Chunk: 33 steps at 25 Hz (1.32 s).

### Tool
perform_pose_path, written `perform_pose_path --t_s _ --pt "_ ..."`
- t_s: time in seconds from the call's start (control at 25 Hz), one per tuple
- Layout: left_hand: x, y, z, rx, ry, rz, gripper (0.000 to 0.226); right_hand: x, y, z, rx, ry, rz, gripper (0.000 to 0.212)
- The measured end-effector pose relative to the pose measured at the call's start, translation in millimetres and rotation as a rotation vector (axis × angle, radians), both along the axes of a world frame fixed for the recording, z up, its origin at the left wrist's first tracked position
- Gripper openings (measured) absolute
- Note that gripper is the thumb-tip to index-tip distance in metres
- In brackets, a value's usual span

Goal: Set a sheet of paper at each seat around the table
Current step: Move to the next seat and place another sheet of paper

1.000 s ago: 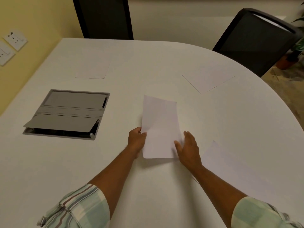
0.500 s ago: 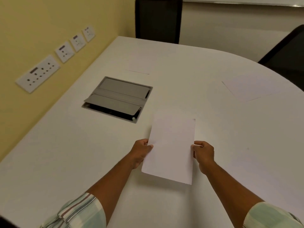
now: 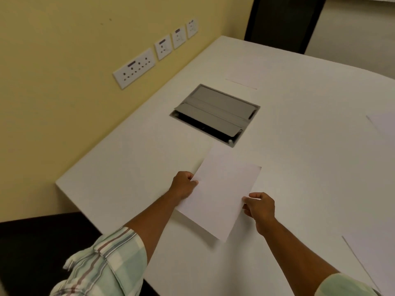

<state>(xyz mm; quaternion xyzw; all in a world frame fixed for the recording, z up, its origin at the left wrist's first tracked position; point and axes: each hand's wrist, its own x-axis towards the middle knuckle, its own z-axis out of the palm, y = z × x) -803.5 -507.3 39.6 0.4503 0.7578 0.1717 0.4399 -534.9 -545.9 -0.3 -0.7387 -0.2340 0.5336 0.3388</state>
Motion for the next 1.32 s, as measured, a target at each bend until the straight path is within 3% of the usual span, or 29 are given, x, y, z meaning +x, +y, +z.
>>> perform_pose_path --t_s 0.24,0.48,0.96,1.04,1.12,1.24,1.32 --pt "-88 -6 0 -0.021 0.127 0.074 0.014 -91 -6 -9 -0.045 0.057 0.141 0.008" --pt "-152 4 -13 0.003 0.155 0.207 0.011 -164 5 -21 -0.083 0.009 0.280 0.019" --pt "-190 11 -51 0.044 0.266 0.249 0.017 -211 29 -42 -0.073 -0.193 0.444 0.018" --pt "-188 12 -52 0.047 0.305 0.216 0.019 -208 26 -40 -0.010 -0.312 0.553 0.021" --pt "-188 14 -54 0.049 0.328 0.201 0.021 -204 18 -36 0.183 -0.537 0.711 0.022" --pt "-190 16 -55 0.044 0.325 0.199 0.025 -197 6 -39 0.525 -0.781 1.152 0.041" --pt "-188 15 -55 0.056 0.373 0.171 0.033 -194 1 -45 0.537 -0.866 1.409 0.055"
